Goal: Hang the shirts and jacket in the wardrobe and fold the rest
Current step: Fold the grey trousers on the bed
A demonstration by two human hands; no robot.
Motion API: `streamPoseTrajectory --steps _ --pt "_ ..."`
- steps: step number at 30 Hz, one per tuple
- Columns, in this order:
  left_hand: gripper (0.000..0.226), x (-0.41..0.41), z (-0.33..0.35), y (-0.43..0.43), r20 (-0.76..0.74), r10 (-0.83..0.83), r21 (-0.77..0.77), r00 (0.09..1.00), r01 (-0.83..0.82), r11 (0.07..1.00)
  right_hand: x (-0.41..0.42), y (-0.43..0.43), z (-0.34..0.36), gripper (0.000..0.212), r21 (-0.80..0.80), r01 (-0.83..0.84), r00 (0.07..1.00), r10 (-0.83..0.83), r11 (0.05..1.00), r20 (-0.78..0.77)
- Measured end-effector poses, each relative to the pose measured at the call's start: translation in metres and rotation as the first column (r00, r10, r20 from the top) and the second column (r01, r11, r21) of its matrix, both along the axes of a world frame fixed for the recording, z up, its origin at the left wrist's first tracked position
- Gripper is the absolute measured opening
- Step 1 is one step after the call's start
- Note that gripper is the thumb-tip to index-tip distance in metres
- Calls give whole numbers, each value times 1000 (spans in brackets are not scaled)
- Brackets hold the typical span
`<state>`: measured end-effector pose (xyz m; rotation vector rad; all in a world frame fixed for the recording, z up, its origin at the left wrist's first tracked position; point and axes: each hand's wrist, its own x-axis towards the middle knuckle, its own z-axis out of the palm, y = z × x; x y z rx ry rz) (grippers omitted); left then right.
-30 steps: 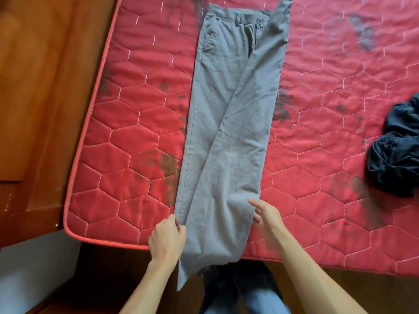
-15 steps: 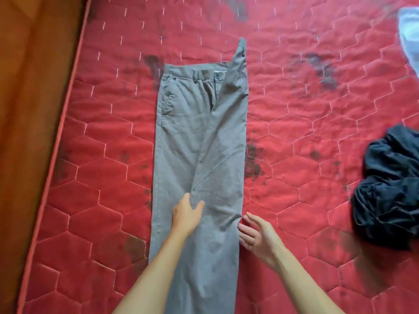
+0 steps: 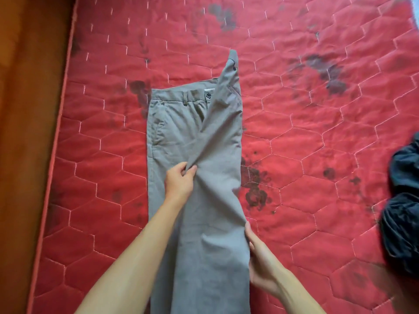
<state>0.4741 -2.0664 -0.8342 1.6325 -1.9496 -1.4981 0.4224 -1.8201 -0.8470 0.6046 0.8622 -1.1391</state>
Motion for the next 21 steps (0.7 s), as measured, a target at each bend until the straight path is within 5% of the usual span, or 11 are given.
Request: streamPoseTrajectory --steps 4,10,15,21 --pt "18 47 -1 -25 -56 336 122 940 -328 937 4 8 -15 100 65 -92 995 94 994 -26" --pt "15 79 -9 -37 89 338 374 937 -346 860 5 -19 -7 57 95 -150 983 159 984 -89" --pt "23 67 -19 -54 82 269 376 960 -280 883 2 -67 6 48 71 50 991 -40 996 -129" --pt "11 59 -13 -73 -121 424 472 898 -324 820 -15 -102 1 79 2 380 924 -379 925 -37"
